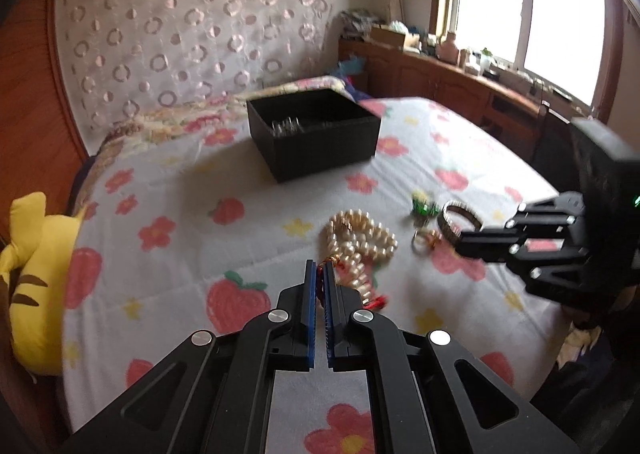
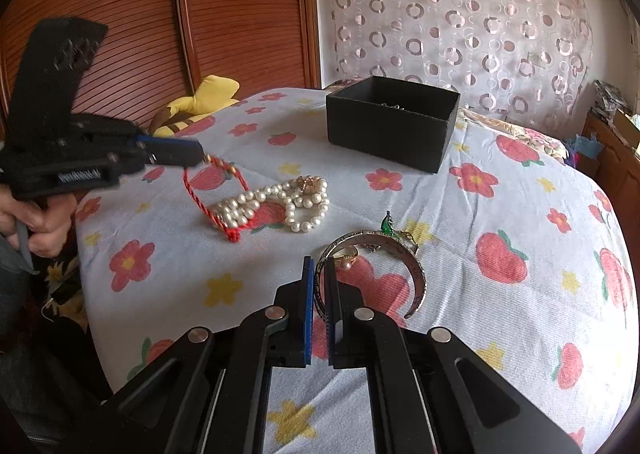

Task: Organize jewelry
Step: 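Close the left gripper on the pearl necklace with the red cord, then lift the pearl necklace with the left gripper while the right gripper grasps its hanging strand, then carry the pearl necklace with both grippers over the black box and lower it in, then open both grippers to release the pearl necklace into the box and withdraw, then grasp the small earring with the left gripper while the right gripper grasps the metal bangle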

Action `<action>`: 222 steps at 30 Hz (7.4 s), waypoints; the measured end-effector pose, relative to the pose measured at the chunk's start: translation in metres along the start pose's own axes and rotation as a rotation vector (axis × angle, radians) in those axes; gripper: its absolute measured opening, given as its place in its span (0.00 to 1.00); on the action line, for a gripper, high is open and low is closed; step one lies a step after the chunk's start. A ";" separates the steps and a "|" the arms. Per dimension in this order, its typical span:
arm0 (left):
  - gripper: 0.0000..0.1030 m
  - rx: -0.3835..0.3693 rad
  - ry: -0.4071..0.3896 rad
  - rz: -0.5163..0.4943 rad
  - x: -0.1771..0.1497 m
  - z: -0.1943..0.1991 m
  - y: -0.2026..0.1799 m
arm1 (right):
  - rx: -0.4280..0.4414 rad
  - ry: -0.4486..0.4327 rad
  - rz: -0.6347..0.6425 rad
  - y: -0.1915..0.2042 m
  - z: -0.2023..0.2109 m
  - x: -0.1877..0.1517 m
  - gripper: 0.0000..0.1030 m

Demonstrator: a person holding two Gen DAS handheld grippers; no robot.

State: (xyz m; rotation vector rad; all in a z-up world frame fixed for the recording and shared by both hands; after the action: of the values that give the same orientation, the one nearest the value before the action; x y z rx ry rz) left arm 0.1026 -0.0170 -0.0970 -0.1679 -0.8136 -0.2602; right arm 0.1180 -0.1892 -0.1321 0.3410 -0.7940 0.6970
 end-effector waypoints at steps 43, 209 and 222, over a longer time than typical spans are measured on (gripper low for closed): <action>0.02 0.024 -0.082 0.037 0.016 0.025 0.009 | 0.013 0.072 0.011 0.001 -0.032 0.040 0.06; 0.93 0.017 -0.052 0.104 -0.004 -0.018 0.001 | -0.034 0.188 -0.008 -0.049 -0.015 0.000 0.21; 0.92 -0.003 0.003 0.064 -0.003 -0.035 -0.015 | -0.092 0.110 -0.074 -0.053 0.009 -0.015 0.05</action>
State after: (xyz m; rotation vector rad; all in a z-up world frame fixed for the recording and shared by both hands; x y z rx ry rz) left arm 0.1202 -0.0391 -0.1222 -0.1958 -0.8036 -0.2011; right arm 0.1421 -0.2388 -0.1388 0.2456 -0.7030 0.6031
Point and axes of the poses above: each gripper's, at about its wrist camera, not at the fingertips, and z roughly against the way its jaws point, y to its left, x to its top, the point moved 4 cm from there along -z, roughly the way its jaws point, and after that the axes turned 3 degrees about z, right-handed, at the moved point
